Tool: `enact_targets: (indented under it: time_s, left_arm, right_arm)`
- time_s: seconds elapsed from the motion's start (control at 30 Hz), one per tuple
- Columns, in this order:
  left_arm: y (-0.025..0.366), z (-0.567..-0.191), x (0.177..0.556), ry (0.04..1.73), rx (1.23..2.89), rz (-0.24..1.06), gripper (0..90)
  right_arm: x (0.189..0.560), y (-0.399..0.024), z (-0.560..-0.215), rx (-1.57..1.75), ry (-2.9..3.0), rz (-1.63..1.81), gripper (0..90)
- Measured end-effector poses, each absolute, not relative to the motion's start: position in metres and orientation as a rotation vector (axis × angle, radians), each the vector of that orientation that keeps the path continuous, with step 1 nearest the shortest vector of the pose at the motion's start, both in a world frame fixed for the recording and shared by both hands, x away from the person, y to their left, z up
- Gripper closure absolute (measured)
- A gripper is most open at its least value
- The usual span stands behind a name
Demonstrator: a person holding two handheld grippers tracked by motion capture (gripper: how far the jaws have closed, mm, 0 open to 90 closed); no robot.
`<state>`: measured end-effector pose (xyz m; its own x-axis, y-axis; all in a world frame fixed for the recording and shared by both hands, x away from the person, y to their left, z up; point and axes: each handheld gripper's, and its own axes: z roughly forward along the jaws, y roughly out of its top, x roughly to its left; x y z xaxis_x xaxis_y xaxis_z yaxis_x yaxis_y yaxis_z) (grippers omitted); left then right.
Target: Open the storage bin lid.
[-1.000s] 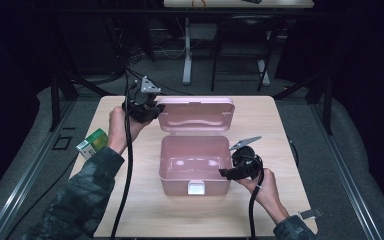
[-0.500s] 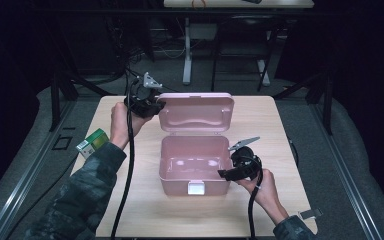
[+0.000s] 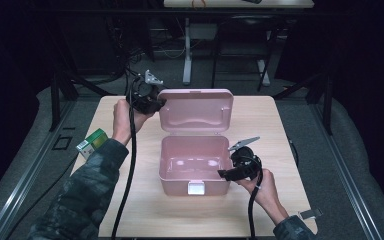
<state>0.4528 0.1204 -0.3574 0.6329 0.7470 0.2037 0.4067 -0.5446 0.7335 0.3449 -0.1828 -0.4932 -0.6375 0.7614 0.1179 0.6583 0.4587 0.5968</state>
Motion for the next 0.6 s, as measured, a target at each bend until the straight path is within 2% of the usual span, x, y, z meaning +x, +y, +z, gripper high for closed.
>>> enact_targets:
  time_s: [0.6]
  left_arm:
    - [0.116,-0.366,0.482,0.974,2.208,0.633,75.8]
  right_arm:
    - [0.345,-0.183,-0.494,1.232,2.54,0.918,39.0]
